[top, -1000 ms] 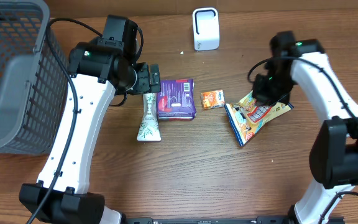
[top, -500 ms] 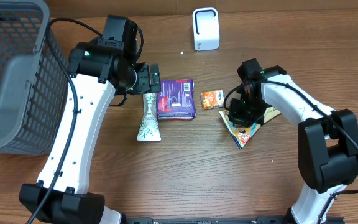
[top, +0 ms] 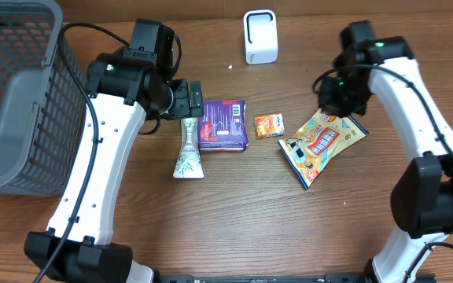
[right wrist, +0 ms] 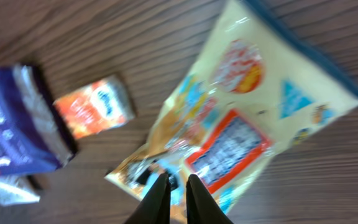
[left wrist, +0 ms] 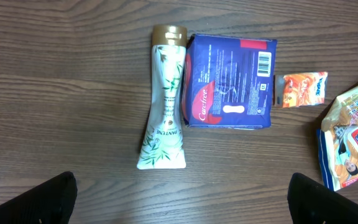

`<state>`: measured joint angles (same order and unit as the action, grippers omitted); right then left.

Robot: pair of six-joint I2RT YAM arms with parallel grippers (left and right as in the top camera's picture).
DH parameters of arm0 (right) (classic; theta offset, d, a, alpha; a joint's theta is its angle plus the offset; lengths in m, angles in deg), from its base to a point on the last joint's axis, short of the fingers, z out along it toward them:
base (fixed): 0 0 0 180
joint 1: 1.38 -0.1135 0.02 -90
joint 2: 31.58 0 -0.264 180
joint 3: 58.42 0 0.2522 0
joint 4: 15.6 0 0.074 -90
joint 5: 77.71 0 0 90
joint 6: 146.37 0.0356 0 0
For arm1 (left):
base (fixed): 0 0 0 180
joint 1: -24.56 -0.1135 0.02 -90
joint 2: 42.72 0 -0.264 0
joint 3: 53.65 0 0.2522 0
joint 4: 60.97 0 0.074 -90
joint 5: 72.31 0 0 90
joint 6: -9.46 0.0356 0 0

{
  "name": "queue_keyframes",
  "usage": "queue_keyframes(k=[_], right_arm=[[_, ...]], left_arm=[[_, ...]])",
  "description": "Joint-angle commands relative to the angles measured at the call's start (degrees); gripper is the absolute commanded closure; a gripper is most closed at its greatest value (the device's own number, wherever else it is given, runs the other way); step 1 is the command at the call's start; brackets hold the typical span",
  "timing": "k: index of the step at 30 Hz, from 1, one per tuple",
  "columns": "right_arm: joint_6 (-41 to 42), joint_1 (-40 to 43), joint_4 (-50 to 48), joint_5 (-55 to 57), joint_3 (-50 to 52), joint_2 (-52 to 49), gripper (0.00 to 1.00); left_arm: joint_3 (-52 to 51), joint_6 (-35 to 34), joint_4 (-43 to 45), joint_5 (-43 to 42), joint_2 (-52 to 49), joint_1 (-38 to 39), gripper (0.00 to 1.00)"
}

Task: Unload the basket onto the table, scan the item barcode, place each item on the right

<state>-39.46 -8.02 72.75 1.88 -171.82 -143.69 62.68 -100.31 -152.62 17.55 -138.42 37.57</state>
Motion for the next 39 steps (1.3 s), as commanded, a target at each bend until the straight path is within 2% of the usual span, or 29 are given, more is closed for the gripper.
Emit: queue_keyframes(k=[1, 8, 12, 15, 18, 20, 25, 28, 31, 39], right_arm=[[-0.4, 1.6, -1.1, 1.6, 1.7, -0.2, 0.87], [2.1, 1.7, -8.8, 2.3, 10.8, -2.7, 0.88], [7.4, 2.3, -13.0, 8.2, 15.4, -4.9, 0.85], [8.3, 2.9, -15.0, 10.4, 16.9, -6.6, 0.84], [8.4, 3.8, -15.7, 10.8, 16.9, -7.4, 0.92], [8.4, 4.2, -13.5, 10.8, 15.1, -7.3, 0.96], [8.0, 4.6, -0.5, 10.8, 5.0, -7.1, 0.96], [2.6, 4.0, 9.1, 6.3, -2.0, -7.1, 0.96], [-0.4, 2.4, 11.9, 1.6, -2.8, -7.1, 0.93], [-0.9, -4.2, 12.5, 1.3, 1.7, -7.2, 0.89]], left_arm=[[-0.1, -1.0, 0.2, 0.7, 0.3, -0.2, 0.00], [-0.1, -1.0, 0.2, 0.7, 0.3, -0.2, 0.00], [-0.1, -1.0, 0.2, 0.7, 0.3, -0.2, 0.00], [-0.1, -1.0, 0.2, 0.7, 0.3, -0.2, 0.00], [-0.1, -1.0, 0.2, 0.7, 0.3, -0.2, 0.00], [-0.1, -1.0, 0.2, 0.7, 0.3, -0.2, 0.00], [-0.1, -1.0, 0.2, 0.7, 0.3, -0.2, 0.00], [-0.1, -1.0, 0.2, 0.7, 0.3, -0.2, 0.00], [-0.1, -1.0, 0.2, 0.7, 0.3, -0.2, 0.00], [-0.1, -1.0, 0.2, 0.7, 0.3, -0.2, 0.00]])
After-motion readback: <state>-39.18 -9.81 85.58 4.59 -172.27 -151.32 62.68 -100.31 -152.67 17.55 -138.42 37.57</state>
